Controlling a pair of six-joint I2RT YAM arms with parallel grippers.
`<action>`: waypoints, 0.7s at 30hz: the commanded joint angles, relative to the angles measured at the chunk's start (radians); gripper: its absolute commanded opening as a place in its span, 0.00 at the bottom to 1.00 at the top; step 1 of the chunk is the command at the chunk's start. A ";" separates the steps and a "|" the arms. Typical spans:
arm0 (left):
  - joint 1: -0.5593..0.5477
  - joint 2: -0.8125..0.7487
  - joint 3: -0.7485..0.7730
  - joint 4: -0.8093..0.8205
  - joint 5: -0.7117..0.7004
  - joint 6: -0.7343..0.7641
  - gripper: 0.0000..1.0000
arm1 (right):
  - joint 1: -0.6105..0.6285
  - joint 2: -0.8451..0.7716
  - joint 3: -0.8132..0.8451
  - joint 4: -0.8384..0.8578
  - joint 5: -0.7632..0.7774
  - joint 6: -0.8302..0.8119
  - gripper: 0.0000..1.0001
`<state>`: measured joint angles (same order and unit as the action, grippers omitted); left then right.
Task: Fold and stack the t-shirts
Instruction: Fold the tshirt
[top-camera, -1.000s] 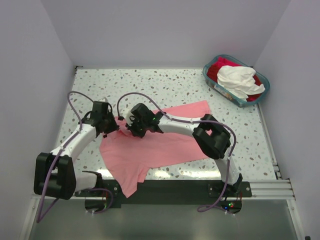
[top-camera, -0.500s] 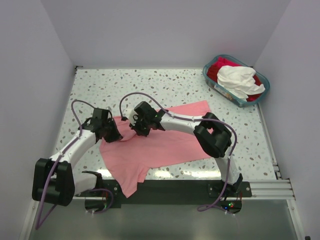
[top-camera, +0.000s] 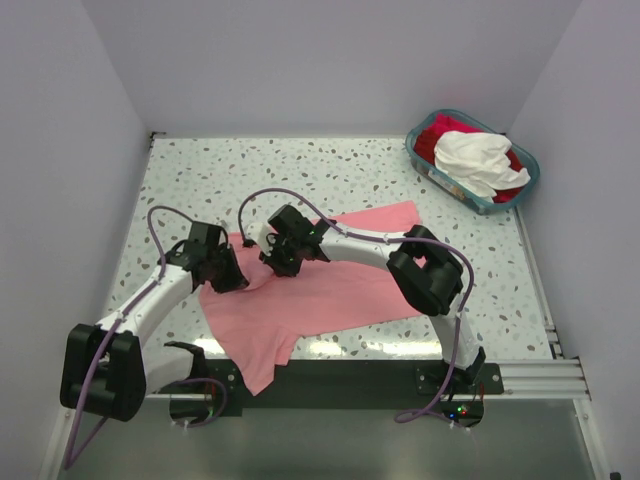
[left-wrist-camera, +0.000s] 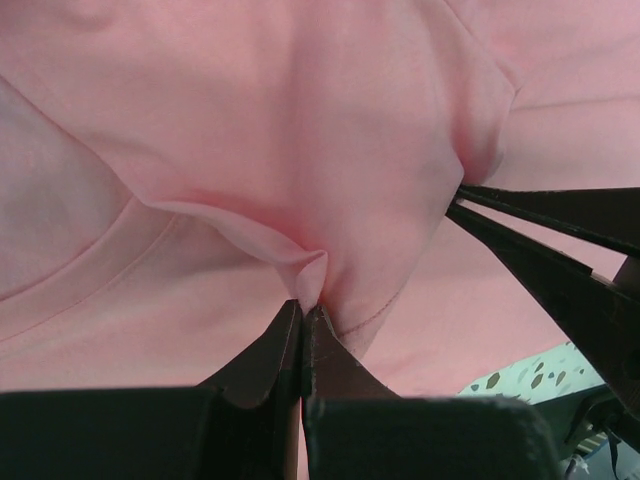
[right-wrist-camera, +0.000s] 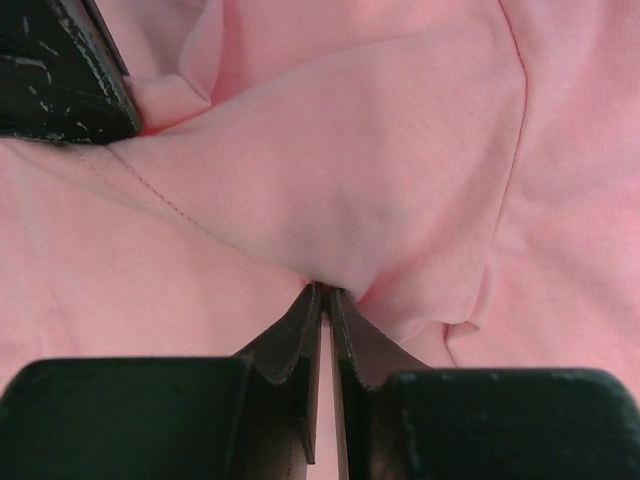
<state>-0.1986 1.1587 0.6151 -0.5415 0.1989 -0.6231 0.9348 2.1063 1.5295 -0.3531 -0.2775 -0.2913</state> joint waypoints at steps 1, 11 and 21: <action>-0.013 -0.005 -0.014 -0.011 0.028 -0.018 0.00 | -0.002 -0.058 0.021 -0.010 -0.014 -0.025 0.11; -0.039 0.006 -0.029 -0.005 0.036 -0.018 0.12 | -0.011 -0.095 -0.002 -0.043 0.058 -0.040 0.25; -0.038 -0.053 0.009 -0.021 -0.002 -0.038 0.46 | -0.077 -0.215 -0.121 0.012 0.023 0.156 0.46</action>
<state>-0.2317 1.1496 0.5911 -0.5518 0.2115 -0.6456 0.9009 1.9720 1.4471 -0.3904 -0.2283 -0.2550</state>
